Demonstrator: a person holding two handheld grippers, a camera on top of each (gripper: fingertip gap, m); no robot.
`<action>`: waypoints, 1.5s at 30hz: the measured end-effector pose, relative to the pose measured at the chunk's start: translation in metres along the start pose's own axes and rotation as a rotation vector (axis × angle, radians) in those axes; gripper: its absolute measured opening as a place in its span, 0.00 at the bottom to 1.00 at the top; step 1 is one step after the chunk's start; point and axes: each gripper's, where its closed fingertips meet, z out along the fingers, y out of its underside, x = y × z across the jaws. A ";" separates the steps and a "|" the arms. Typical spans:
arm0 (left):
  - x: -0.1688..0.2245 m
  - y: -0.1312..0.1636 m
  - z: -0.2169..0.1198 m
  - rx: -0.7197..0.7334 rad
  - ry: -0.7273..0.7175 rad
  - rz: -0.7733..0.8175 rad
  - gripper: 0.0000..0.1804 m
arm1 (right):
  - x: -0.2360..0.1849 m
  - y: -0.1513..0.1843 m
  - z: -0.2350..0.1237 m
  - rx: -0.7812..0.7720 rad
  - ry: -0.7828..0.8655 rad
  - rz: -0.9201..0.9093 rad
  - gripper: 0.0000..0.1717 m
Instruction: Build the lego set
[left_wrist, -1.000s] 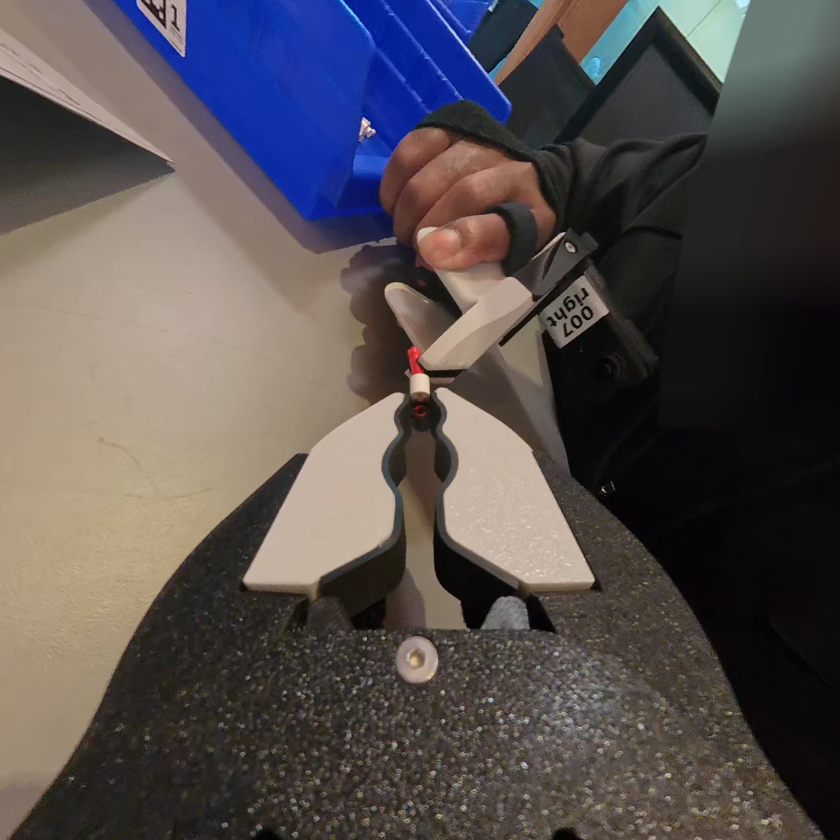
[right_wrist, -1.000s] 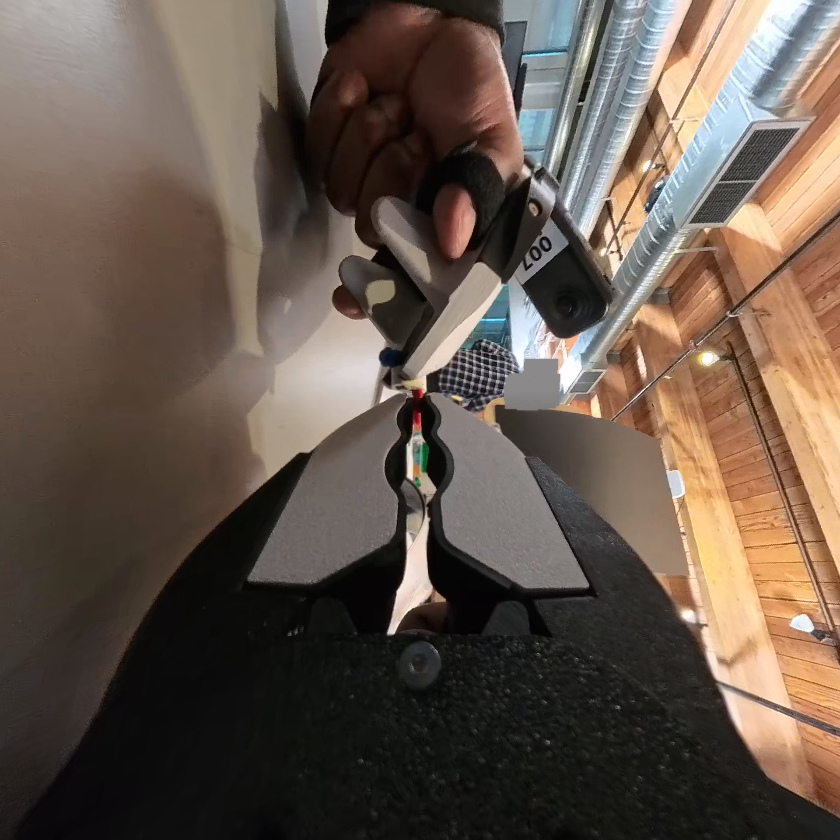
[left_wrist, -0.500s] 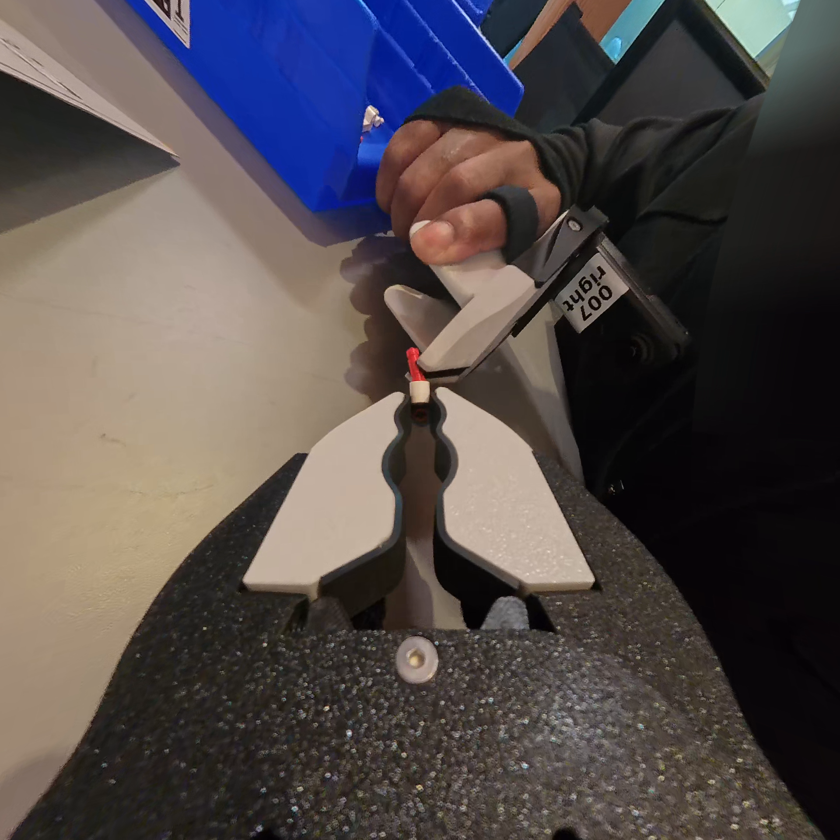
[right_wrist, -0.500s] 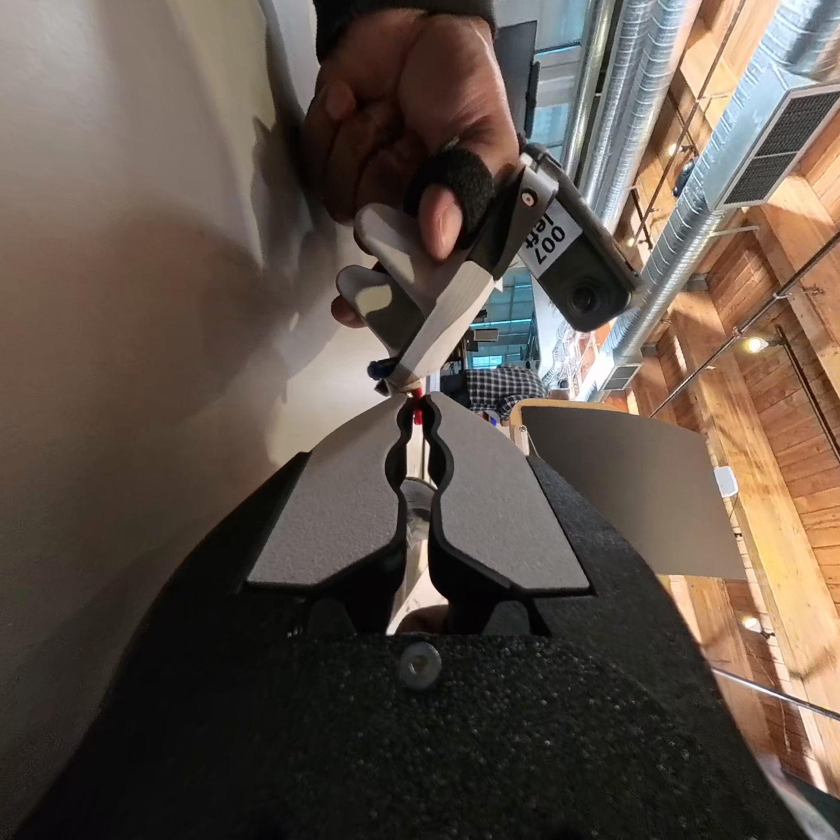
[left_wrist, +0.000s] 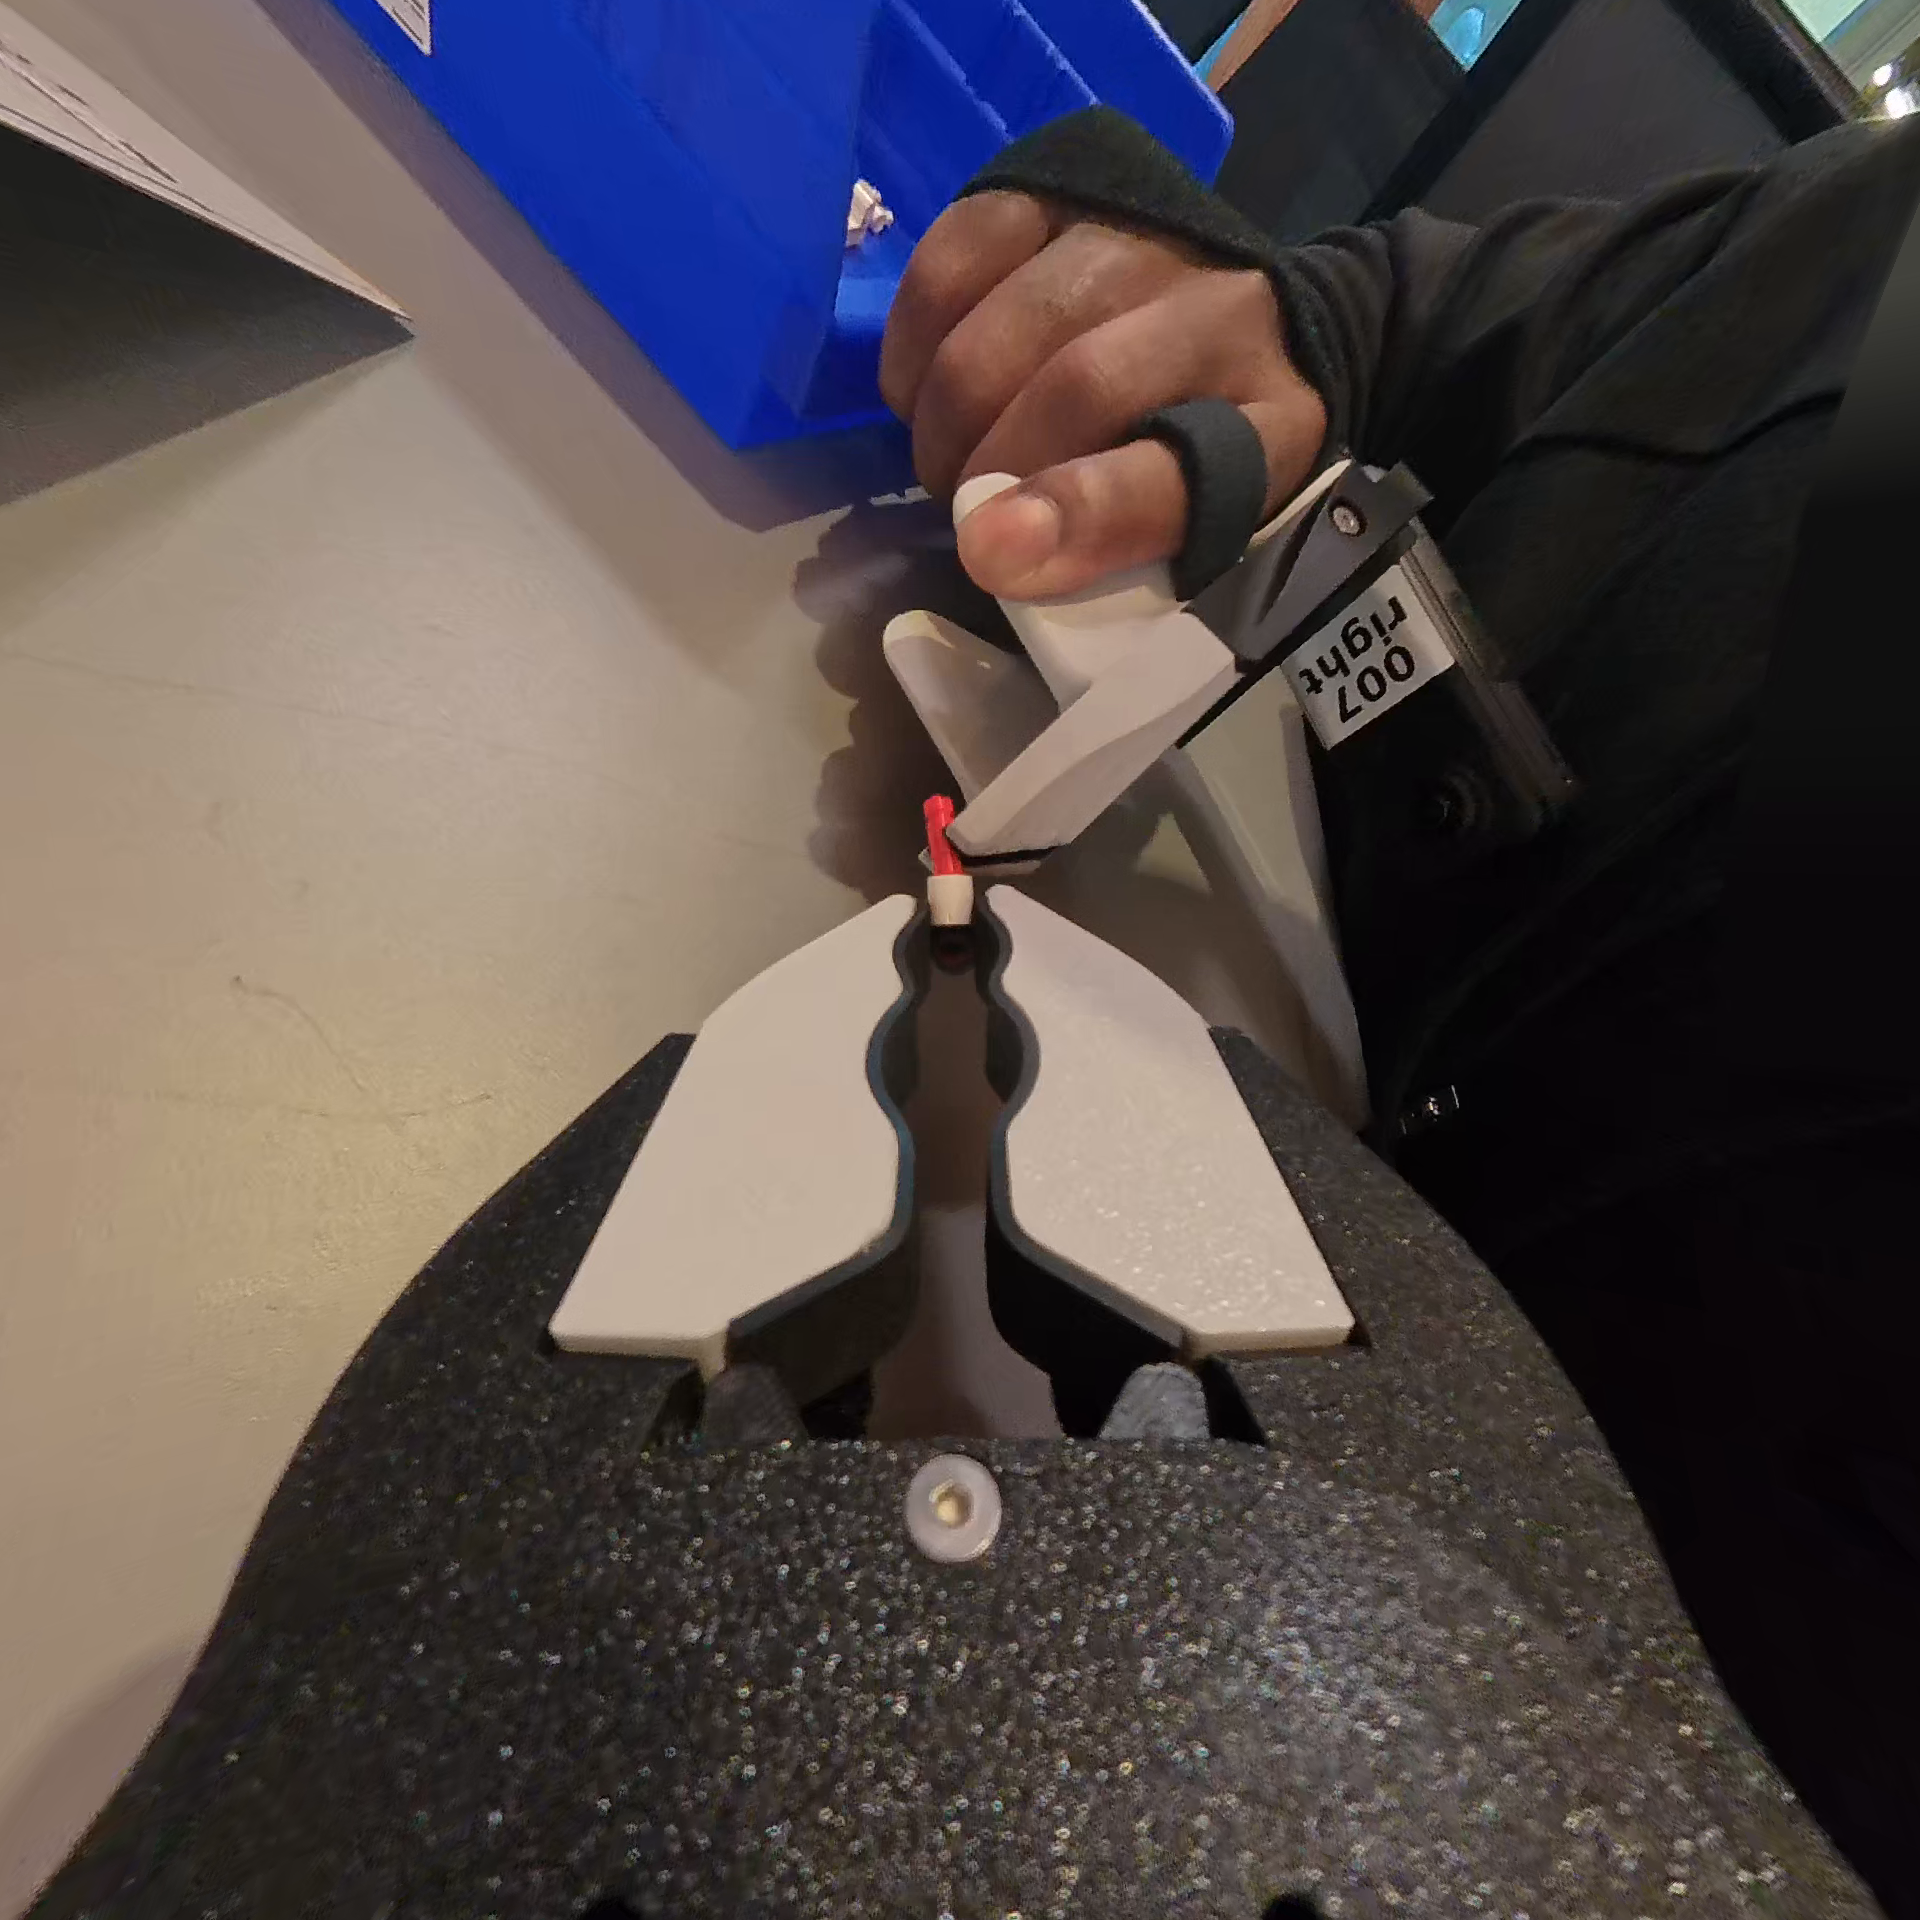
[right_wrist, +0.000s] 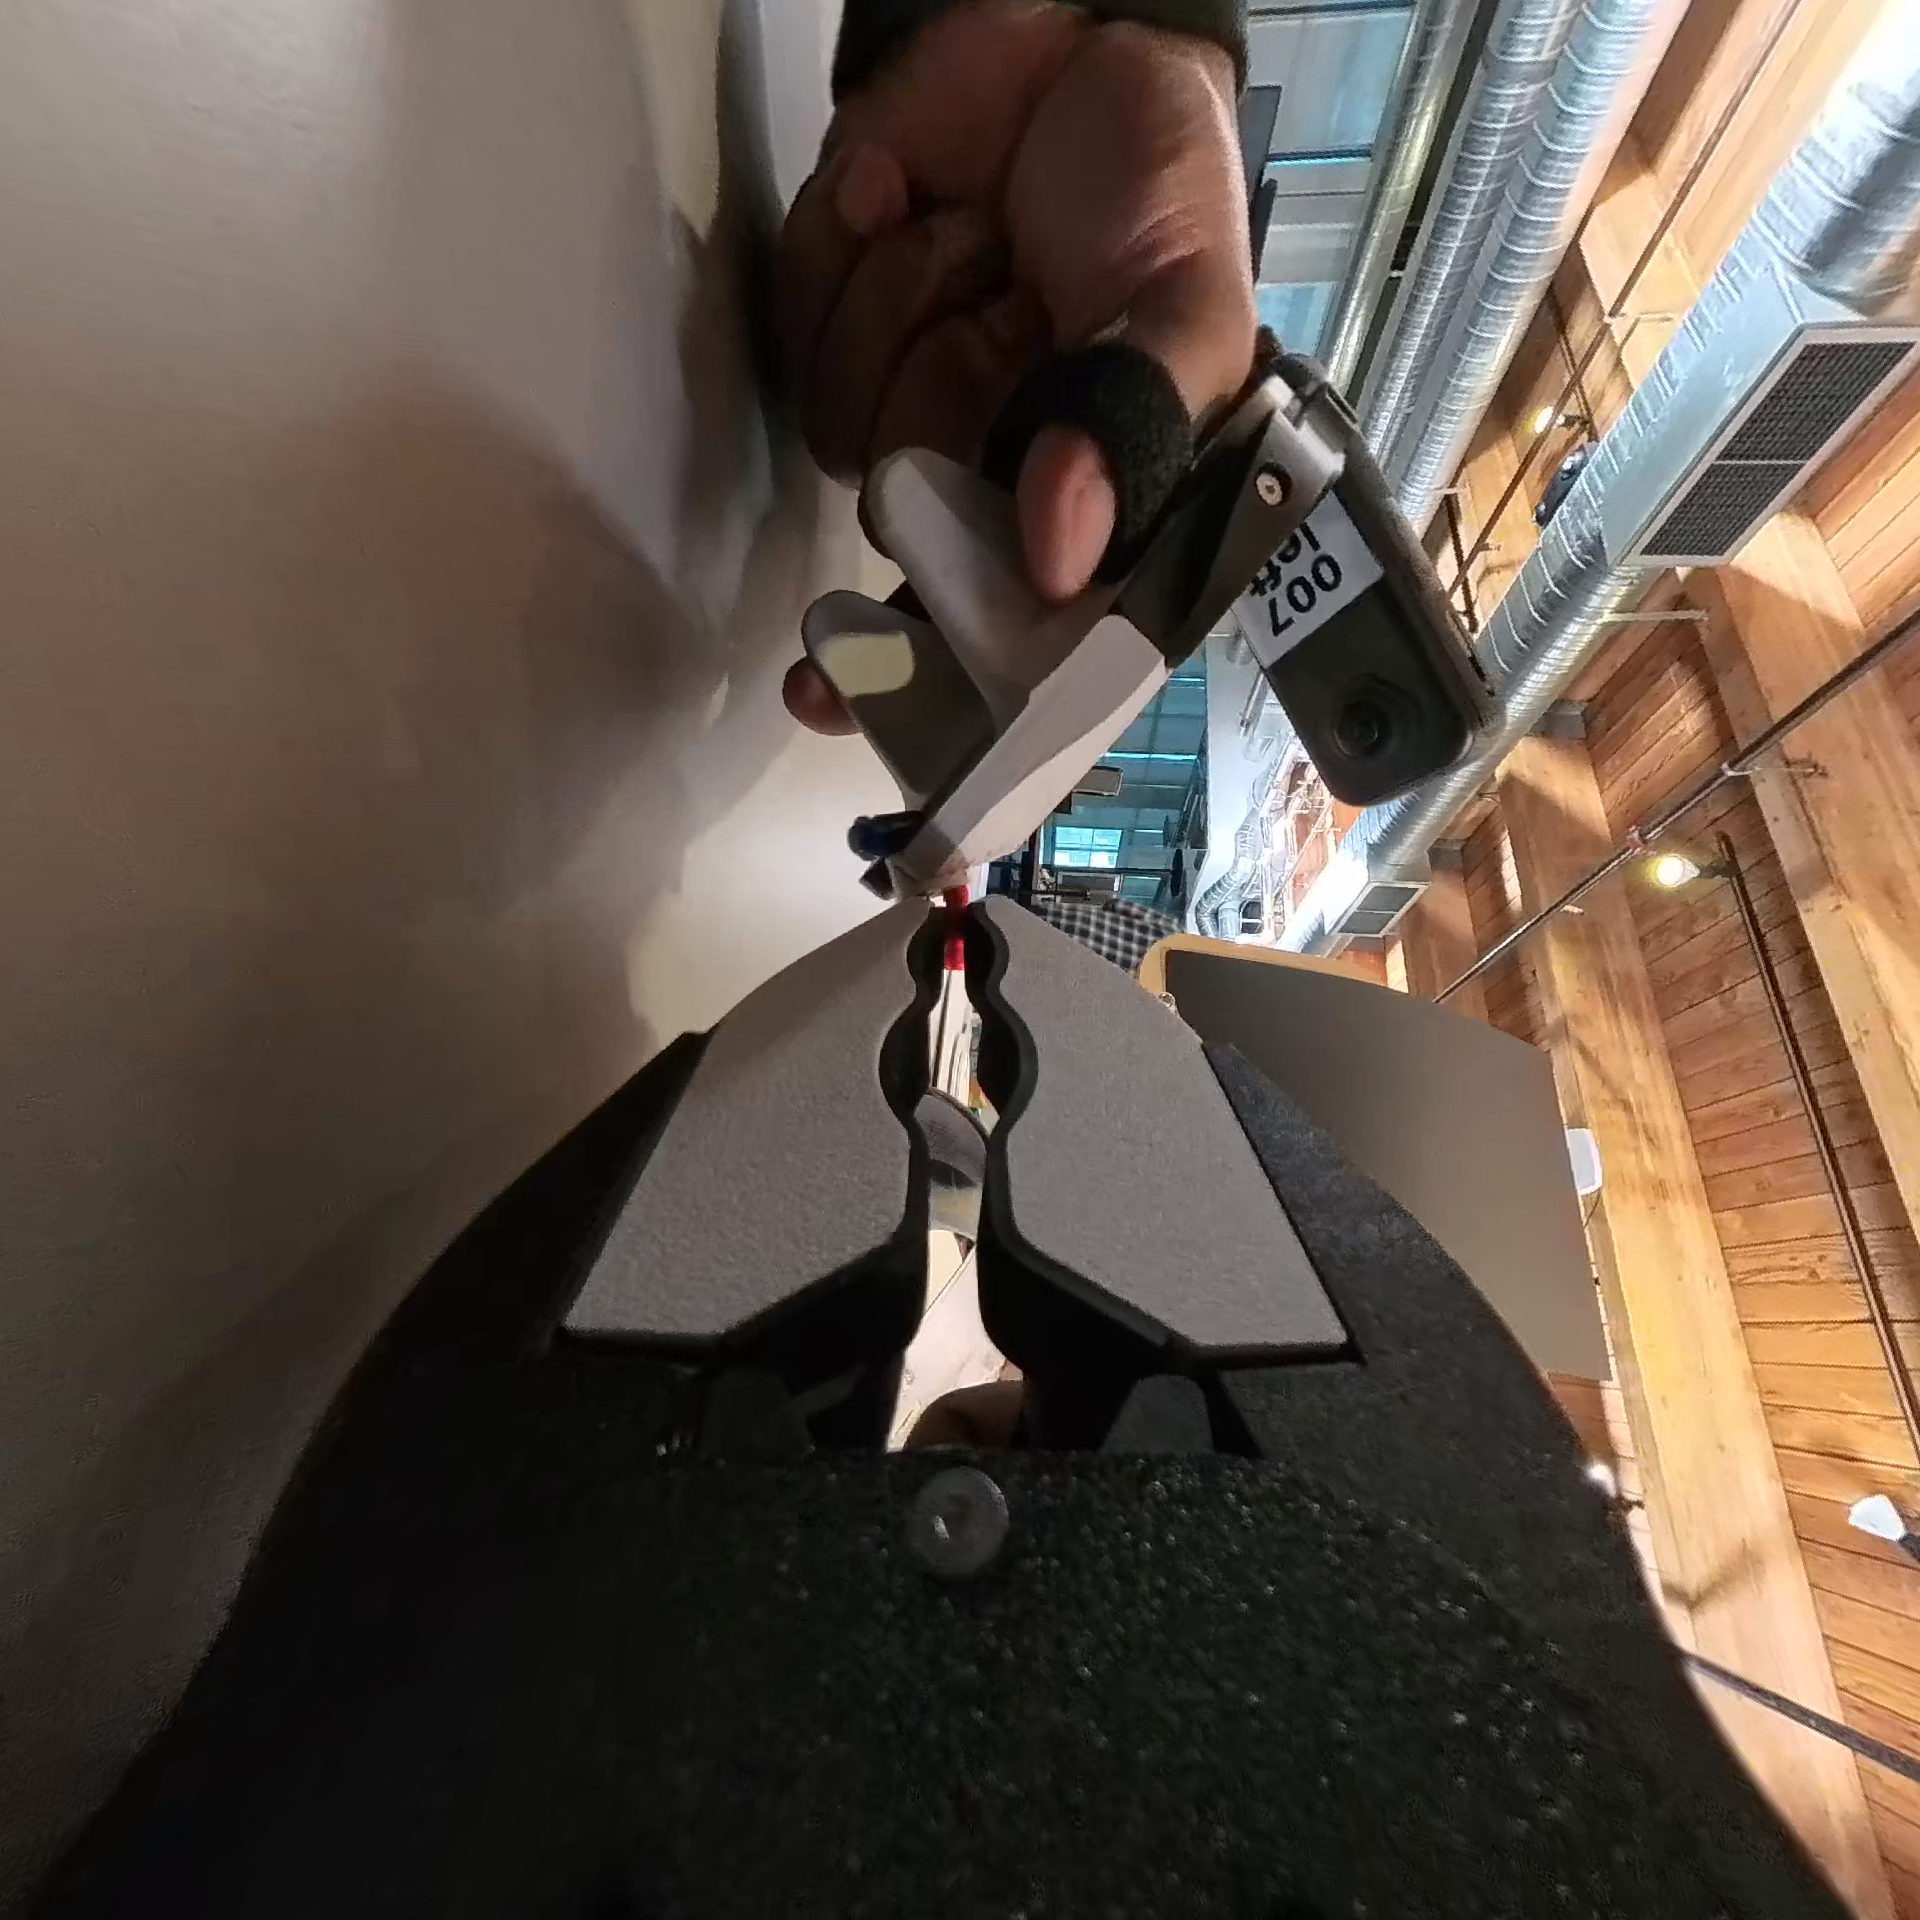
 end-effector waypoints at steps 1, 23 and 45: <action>0.000 0.001 0.000 -0.007 0.001 0.001 0.04 | -0.001 -0.001 0.000 0.004 -0.005 0.000 0.02; 0.013 0.015 0.006 -0.092 0.026 0.106 0.04 | -0.010 -0.020 -0.009 0.117 -0.083 -0.094 0.01; 0.018 0.007 -0.001 -0.010 0.039 0.148 0.04 | 0.008 -0.015 -0.008 0.126 0.034 -0.002 0.04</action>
